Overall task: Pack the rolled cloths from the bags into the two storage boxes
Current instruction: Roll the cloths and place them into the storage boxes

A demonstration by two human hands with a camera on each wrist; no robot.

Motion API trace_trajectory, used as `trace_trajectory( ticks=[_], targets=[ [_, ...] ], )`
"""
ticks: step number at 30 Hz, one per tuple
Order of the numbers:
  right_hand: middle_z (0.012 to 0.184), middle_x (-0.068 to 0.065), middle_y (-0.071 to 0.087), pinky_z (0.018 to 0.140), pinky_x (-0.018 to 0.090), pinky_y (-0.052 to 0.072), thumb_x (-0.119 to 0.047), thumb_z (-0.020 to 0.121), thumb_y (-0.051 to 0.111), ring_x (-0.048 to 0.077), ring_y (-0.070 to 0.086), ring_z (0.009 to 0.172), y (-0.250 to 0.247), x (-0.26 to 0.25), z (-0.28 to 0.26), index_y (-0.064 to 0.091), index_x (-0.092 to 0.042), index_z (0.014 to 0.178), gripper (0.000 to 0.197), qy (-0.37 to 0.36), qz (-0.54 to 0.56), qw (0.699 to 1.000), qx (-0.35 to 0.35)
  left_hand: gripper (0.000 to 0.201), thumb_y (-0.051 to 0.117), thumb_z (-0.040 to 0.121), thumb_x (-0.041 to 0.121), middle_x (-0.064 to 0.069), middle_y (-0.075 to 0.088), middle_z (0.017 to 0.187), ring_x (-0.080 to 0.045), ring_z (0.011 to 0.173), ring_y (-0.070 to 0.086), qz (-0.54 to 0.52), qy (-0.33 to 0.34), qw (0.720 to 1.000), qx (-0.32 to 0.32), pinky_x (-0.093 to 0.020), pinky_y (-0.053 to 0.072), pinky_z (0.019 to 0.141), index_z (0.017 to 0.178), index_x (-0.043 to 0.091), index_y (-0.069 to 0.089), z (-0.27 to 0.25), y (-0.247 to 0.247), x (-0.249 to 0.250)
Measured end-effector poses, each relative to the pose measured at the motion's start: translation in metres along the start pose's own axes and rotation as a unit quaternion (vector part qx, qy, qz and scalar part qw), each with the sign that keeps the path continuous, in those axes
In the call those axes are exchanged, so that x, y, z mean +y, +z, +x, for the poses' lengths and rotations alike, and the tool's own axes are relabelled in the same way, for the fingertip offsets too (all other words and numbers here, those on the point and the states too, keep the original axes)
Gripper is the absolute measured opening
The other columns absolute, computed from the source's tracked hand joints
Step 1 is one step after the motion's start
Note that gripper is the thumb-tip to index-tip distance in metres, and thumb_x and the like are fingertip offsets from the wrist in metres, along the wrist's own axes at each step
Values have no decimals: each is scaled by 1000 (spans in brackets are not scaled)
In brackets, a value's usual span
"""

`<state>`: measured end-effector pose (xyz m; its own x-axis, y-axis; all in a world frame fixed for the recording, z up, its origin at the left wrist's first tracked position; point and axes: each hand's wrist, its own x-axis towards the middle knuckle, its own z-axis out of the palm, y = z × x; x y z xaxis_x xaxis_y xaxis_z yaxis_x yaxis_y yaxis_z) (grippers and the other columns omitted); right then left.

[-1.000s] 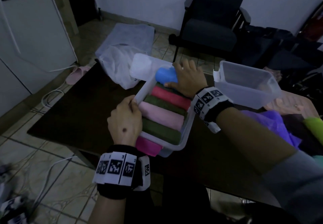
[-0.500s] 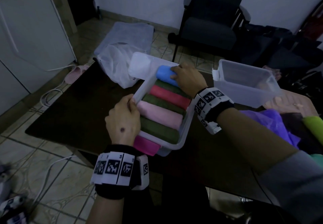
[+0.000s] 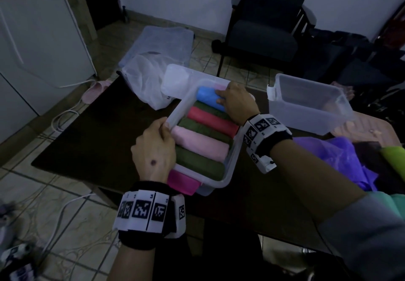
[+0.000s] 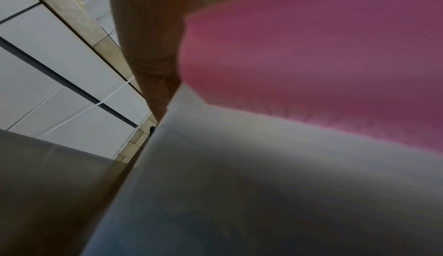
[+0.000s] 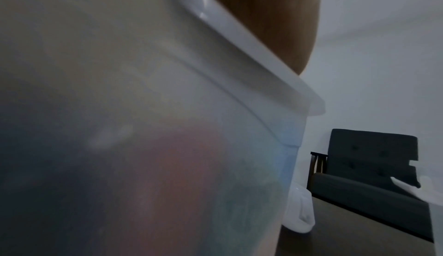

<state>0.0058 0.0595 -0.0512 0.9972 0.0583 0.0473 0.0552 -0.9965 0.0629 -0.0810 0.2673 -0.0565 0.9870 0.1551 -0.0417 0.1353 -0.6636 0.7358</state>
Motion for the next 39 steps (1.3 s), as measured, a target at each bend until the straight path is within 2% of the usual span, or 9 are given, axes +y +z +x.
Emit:
trace_trajectory(
  ticks=[7, 12, 15, 17, 19, 22, 28, 35, 39],
  targets=[
    [136, 18, 44, 104, 37, 32, -22, 98, 46, 32, 40, 128, 5, 6, -12, 35, -15, 144, 48, 37, 196, 979, 30, 34, 36, 100, 31, -6, 57, 128, -28, 117, 52, 0, -1, 1000, 15, -38, 37, 96, 131, 29, 50, -2, 2, 0],
    [130, 15, 50, 101, 24, 28, -16, 96, 47, 26, 43, 123, 11, 12, -41, 52, -7, 129, 34, 83, 331, 917, 208, 39, 41, 98, 26, -10, 52, 133, -30, 121, 49, 24, 8, 999, 38, -41, 37, 98, 136, 21, 45, -6, 4, 6],
    [121, 12, 53, 97, 23, 33, -18, 97, 46, 22, 47, 115, 18, 24, -73, 57, -8, 122, 29, 140, 339, 895, 252, 42, 48, 93, 17, -12, 45, 138, -28, 127, 42, 18, 107, 987, 115, -44, 35, 106, 135, 11, 44, -16, 5, 17],
    [125, 10, 50, 98, 20, 31, -18, 96, 48, 18, 45, 117, 24, 39, -95, 56, -11, 123, 29, 186, 332, 894, 236, 38, 47, 94, 15, -6, 46, 136, -19, 126, 42, -33, 186, 974, 128, -31, 33, 106, 132, 15, 46, -34, 9, 40],
    [132, 9, 45, 97, 21, 29, -15, 95, 51, 19, 42, 123, 29, 58, -119, 54, -14, 125, 30, 250, 316, 890, 213, 35, 44, 95, 15, 2, 51, 130, -8, 118, 44, -58, 260, 961, 73, -14, 28, 95, 130, 19, 49, -60, 19, 69],
    [134, 11, 43, 102, 31, 34, -9, 91, 51, 26, 42, 125, 31, 88, -156, 54, -14, 124, 34, 352, 281, 872, 192, 33, 45, 95, 15, 2, 56, 127, -11, 115, 50, -82, 353, 929, -77, -16, 33, 91, 127, 18, 54, -97, 56, 98],
    [132, 22, 39, 98, 44, 34, -9, 87, 47, 39, 35, 124, 33, 147, -230, 49, -6, 124, 37, 509, 170, 835, 121, 63, 40, 97, 40, -7, 5, 158, -24, 146, 5, 121, 216, 901, -356, -39, 11, 117, 150, 19, 12, -125, 146, 91],
    [130, 29, 39, 99, 50, 29, -11, 83, 56, 39, 34, 125, 27, 202, -309, 47, 3, 122, 43, 624, 68, 764, 150, 70, 23, 96, 55, -10, -22, 155, -29, 143, -19, 261, 193, 874, -362, -47, -8, 115, 150, 23, -8, -132, 189, 60],
    [138, 25, 40, 103, 46, 33, -27, 88, 59, 37, 39, 127, 23, 238, -337, 42, 1, 134, 57, 645, 144, 750, 22, 69, 17, 96, 57, -9, -23, 155, -29, 142, -21, 320, 204, 855, -353, -47, -10, 115, 149, 24, -11, -134, 195, 53]
  ],
)
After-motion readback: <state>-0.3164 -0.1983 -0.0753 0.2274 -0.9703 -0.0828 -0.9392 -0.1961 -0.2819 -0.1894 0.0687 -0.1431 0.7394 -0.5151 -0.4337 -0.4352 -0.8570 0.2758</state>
